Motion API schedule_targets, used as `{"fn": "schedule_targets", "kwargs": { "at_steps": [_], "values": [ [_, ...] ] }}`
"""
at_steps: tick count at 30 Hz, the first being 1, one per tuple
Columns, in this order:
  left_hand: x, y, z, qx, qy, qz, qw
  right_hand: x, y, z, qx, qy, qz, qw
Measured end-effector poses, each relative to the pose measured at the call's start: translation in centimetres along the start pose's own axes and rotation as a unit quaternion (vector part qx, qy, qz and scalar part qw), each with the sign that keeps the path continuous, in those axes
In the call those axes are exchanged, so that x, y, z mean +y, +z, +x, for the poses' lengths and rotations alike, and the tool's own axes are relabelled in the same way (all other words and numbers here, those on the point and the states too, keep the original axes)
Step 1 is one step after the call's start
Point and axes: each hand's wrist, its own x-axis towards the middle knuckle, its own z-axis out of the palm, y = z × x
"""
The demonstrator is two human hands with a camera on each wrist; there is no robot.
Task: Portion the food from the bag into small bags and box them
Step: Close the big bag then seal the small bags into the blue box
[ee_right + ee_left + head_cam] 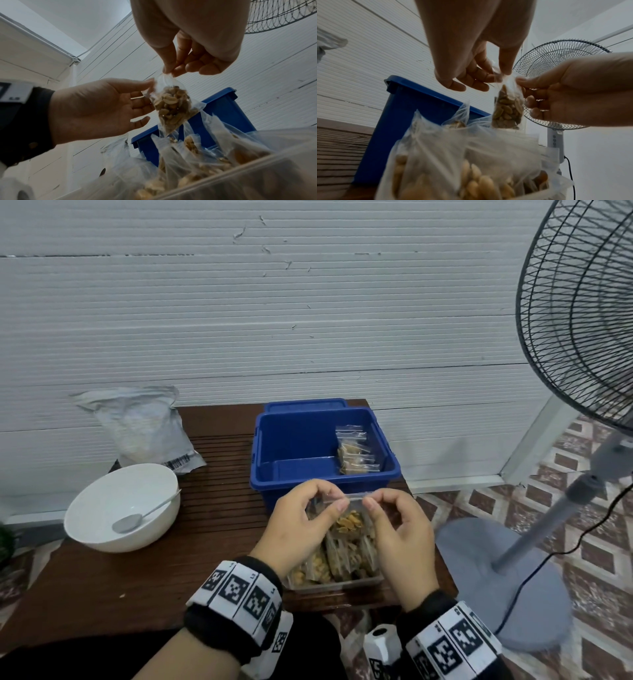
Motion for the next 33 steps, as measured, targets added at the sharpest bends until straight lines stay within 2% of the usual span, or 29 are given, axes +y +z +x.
{"fn": "schedule_targets", "kwargs": {
  "at_steps": [6,12,18,22,26,29,33],
  "values": [
    [-0.1,0.0,0.1,0.017,0.018,0.028,0.999,-0.5,0.2,-0.4,-0.021,0.012,0.019,1.0],
    [0.3,-0.3,-0.3,0.023,-0.004,0.01,1.0,-0.8,0.3,-0.2,-0.001,-0.026,-0.018,1.0],
    [0.6,-0.7,-0.3,0.053,0.011,0.018,0.998,-1.0,0.0,-0.1,-0.022,-0.003,0.022,1.0],
    [1.1,-1.0,-0.2,0.038,0.028,0.023,0.999,-1.4,-0.4,0.5,-0.047,-0.055,-0.048,0.996],
    [1.2,-1.2,0.0,0.031,0.028,0.024,0.999,-1.9,-1.0,1.7,-0.071,-0.079,-0.073,0.992],
    [0.9,-2.5,0.7,0.06,0.018,0.02,0.998,-3.4,-2.0,3.8,-0.105,-0.054,-0.067,0.991],
    [-0.5,-5.2,2.6,0.135,-0.014,0.041,0.99,-5.8,-3.3,8.6,-0.139,-0.05,-0.108,0.983]
  ]
}}
